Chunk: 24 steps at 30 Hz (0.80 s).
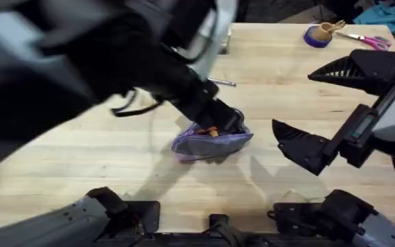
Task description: Unzip the bag, pick up the pens from the table one at a time and place them inside, then zip the bag closed.
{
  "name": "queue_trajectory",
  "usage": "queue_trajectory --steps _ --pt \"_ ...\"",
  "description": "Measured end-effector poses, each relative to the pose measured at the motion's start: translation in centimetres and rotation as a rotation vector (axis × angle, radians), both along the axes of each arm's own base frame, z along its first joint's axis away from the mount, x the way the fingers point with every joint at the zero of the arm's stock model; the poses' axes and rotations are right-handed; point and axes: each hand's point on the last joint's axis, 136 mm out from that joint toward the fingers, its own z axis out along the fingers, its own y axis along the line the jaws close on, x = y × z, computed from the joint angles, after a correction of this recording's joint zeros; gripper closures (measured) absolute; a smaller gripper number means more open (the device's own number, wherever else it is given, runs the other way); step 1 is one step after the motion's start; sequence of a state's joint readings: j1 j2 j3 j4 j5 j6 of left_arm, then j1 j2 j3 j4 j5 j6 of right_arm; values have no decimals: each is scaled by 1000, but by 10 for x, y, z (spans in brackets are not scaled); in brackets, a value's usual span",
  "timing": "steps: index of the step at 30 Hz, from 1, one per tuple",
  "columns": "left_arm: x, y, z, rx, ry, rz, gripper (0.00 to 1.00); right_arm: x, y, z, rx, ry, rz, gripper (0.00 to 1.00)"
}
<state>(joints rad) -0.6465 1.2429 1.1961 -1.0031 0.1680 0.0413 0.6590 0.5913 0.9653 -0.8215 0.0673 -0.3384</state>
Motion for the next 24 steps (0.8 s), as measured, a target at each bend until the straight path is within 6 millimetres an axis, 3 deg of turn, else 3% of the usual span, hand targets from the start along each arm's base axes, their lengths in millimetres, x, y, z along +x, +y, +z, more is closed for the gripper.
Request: queue_trajectory --steps 2,3,5,7,8,11,12,17,24 --pt "4 11 13 -25 -39 31 8 2 2 -1 3 9 -5 6" --pt "9 26 27 -48 -80 78 8 11 8 -10 -8 53 -17 7" --pt "12 36 33 -55 -96 111 7 22 17 -17 -18 86 -24 7" --pt "13 45 35 -49 -100 134 7 34 26 -26 -34 118 -31 6" --pt "12 59 33 -29 -89 159 7 49 37 -38 -66 170 -41 6" --pt "9 71 30 -4 -72 176 7 67 44 -41 -77 216 -58 6" --pt "4 81 25 25 -50 178 7 89 50 -42 -48 275 -68 7" --pt "-2 90 21 61 -29 161 7 126 54 -52 22 388 -90 5" --pt "-2 91 21 78 -49 119 7 162 61 -91 57 494 -125 5"
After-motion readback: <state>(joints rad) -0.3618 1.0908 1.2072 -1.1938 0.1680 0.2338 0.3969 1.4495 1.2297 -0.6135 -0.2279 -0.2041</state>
